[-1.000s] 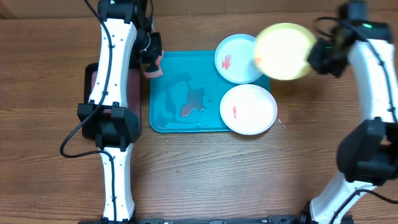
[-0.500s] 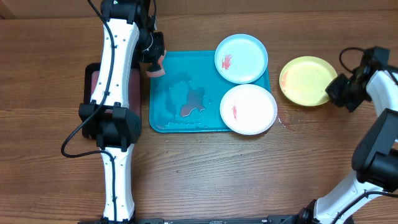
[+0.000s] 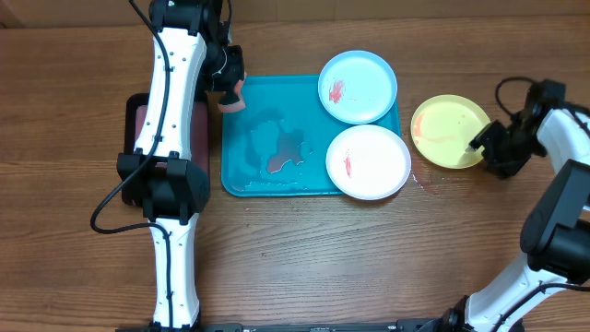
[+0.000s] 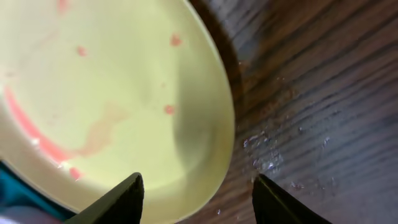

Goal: Clean dirty plates on tray and stack at the side
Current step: 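Lift the yellow plate with right gripper and set it right of tray, then grip the white plate rim with right gripper and pull it center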

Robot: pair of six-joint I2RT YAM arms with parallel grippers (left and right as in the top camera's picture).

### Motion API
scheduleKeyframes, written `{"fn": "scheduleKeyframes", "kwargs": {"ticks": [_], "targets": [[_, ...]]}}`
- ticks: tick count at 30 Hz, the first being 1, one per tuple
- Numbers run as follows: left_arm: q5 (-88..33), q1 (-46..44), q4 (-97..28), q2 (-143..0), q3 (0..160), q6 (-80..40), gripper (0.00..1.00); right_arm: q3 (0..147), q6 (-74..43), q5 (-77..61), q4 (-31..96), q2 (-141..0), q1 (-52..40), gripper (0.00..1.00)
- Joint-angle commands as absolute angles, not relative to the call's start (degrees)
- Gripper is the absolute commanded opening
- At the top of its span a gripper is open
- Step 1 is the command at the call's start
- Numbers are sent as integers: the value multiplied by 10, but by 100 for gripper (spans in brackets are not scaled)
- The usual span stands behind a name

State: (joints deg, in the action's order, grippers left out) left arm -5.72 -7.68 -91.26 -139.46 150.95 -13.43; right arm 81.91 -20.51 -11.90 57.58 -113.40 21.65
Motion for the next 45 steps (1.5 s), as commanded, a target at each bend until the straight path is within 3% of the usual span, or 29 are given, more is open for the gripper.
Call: {"fn": "scheduleKeyframes", "kwargs": {"ticks": [1, 9, 18, 24, 37, 40, 41, 45], "targets": [[-54, -80, -912, -1387, 1515, -144, 4, 899, -190, -133, 630, -1096, 211, 59], [-53, -88, -907, -1387, 1515, -143, 4, 903, -116, -157, 722, -1078, 143, 61], [-53, -96, -903, -1387, 1515, -143, 4, 814, -113, -148, 663, -1078, 32, 43], [-53, -96, -906, -1388, 1515, -143, 4, 763, -118, -90, 606, -1078, -11, 38], [-53, -96, -906, -1387, 1515, -143, 4, 726, -117, -84, 549, -1078, -39, 22], [-53, -96, -906, -1388, 1515, -143, 5, 724, -117, -84, 544, -1078, -39, 14], [-53, -96, -906, -1388, 1515, -143, 4, 724, -117, -84, 543, -1078, -39, 5], [-53, -96, -906, -1387, 1515, -143, 4, 724, -117, -84, 543, -1078, -39, 4]]}}
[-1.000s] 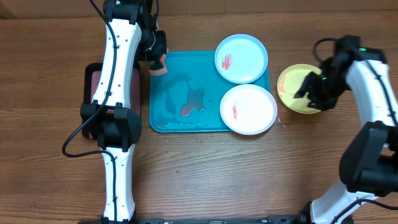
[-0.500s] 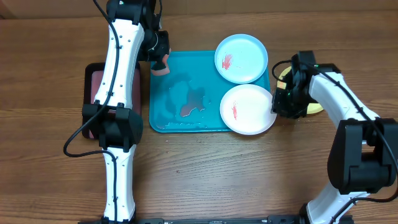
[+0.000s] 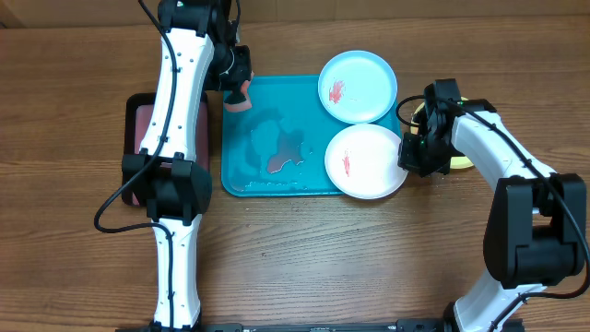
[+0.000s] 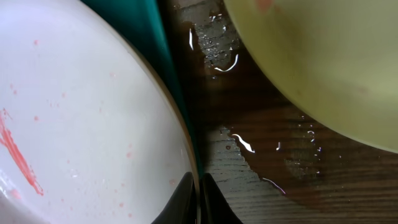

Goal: Clean dirty plates on tray and stack at the side
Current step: 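Grip the white plate rim with right gripper and pull it center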

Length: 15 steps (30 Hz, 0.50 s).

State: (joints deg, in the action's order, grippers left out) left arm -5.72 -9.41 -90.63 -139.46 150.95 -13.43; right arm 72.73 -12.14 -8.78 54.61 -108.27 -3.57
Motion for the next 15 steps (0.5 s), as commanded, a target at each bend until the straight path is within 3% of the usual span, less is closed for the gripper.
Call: {"fn": "scheduleKeyframes", "kwargs": {"ticks": [1, 9, 15], "targets": [[-53, -96, -906, -1388, 1515, -143, 4, 724, -117, -84, 543, -1078, -39, 4], [-53, -96, -906, -1387, 1515, -144, 4, 780, -174, -116, 567, -1075, -100, 4], [-53, -97, -906, -1387, 1515, -144, 4, 791, -282, -74, 473, -1077, -198, 4]]}}
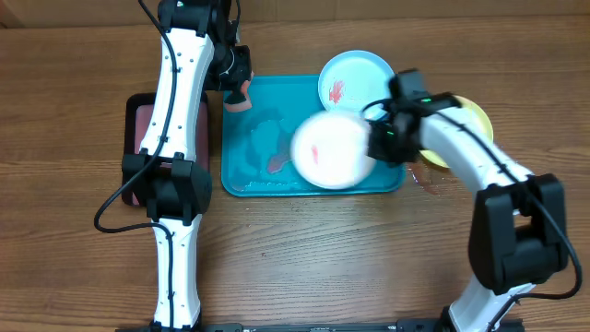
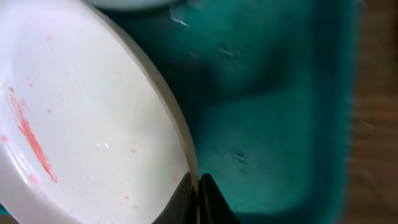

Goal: Clean dirty plates on tray and stack at the side
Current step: 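Grip the white plate rim with right gripper and pull it center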

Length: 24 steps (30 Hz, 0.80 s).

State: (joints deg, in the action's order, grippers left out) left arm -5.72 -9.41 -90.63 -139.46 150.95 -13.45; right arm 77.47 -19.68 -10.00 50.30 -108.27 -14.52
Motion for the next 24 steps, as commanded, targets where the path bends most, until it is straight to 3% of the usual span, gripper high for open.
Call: {"fn": "scheduleKeyframes", "kwargs": {"ticks": [1, 7, 16, 20, 24], "targets": [[-53, -97, -906, -1387, 1515, -143, 4, 791, -298, -53, 458, -1078, -216, 4], [-53, -97, -906, -1388, 1515, -143, 5, 791, -351, 4, 394, -1108, -279, 3], [-53, -102, -905, -1388, 1515, -143, 4, 791, -390, -18, 352, -1148, -289, 4], [-53, -107, -900, -1388, 1515, -144, 4, 791, -368, -42, 351, -1148, -284, 24], [-53, -112, -897, -1388, 1515, -144, 4, 792, -340, -70, 351, -1148, -266, 28]]}}
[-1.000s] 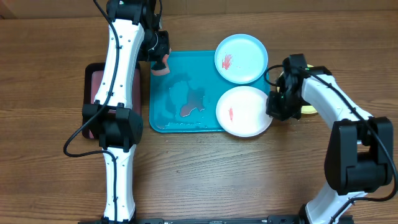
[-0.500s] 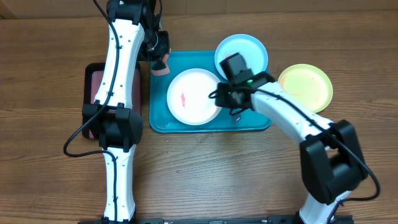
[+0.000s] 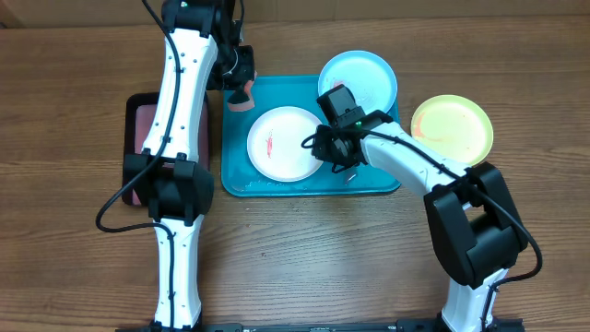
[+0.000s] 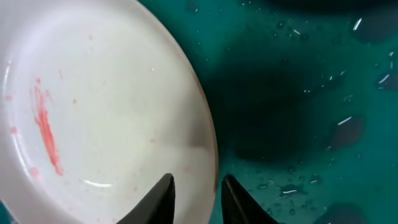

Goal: Clean dirty plates on tray and stack at the side
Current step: 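Grip the white plate rim with right gripper and pull it center, then scrub the white plate with the sponge in the left gripper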

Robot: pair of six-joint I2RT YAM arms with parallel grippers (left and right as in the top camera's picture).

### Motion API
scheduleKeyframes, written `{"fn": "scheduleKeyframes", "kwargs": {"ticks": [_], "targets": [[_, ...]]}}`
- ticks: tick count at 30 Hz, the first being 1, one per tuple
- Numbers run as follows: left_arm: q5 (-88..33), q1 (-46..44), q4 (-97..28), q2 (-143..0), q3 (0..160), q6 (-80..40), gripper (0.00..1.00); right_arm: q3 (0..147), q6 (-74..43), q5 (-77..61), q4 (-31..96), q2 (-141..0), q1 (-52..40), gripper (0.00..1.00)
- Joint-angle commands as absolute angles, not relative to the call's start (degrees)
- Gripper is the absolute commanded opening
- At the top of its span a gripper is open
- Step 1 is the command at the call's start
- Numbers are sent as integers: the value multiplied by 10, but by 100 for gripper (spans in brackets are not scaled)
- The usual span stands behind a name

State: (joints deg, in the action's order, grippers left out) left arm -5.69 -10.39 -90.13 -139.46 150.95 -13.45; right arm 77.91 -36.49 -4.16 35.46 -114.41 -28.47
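Observation:
A white plate [image 3: 284, 143] with a red smear lies flat in the left-middle of the teal tray [image 3: 383, 175]. My right gripper [image 3: 324, 148] sits at its right rim. In the right wrist view the white plate [image 4: 93, 106] fills the left. The right gripper [image 4: 198, 182] is open, one finger over the plate and the other over the wet tray [image 4: 298, 93], with the rim between them. A light blue plate [image 3: 359, 85] with a red smear rests on the tray's back right corner. My left gripper [image 3: 238, 85] is shut on a pink sponge [image 3: 242, 101] at the tray's back left corner.
A yellow plate [image 3: 452, 129] with faint pink marks lies on the table right of the tray. A dark red pad in a black frame [image 3: 138, 138] lies left of the tray, partly under the left arm. Water droplets cover the tray floor.
The white plate was over the tray's middle with my right gripper shut on its rim. It now lies farther left on the tray and the jaws have opened around the rim.
My right gripper was open at the yellow plate on the table, with the white plate on the tray's front right corner. Then it was shut on the white plate's right rim. The plate was then over the tray's middle, and now lies left of centre, released. The left gripper kept the sponge at the back left corner.

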Motion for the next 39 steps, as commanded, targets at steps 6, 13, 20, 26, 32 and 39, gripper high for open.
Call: {"fn": "scheduleKeyframes", "kwargs": {"ticks": [6, 13, 20, 26, 32, 39], "targets": [[-39, -117, -894, -1388, 1515, -144, 4, 792, -296, -123, 326, -1164, -243, 21], [-38, -117, -895, -1389, 1511, -143, 4, 792, -287, -136, 307, -1184, -244, 11], [-39, -121, -898, -1402, 1510, -142, 4, 792, -317, -136, 300, -1198, -244, 4], [-38, -143, -913, -1433, 1507, -82, 4, 792, -328, -136, 296, -1198, -244, 4], [-39, -160, -922, -1480, 1505, -77, 4, 792, -330, -137, 296, -1198, -244, 4], [-38, -168, -944, -1554, 1505, -62, 4, 792, -330, -136, 299, -1198, -244, 4]]}}
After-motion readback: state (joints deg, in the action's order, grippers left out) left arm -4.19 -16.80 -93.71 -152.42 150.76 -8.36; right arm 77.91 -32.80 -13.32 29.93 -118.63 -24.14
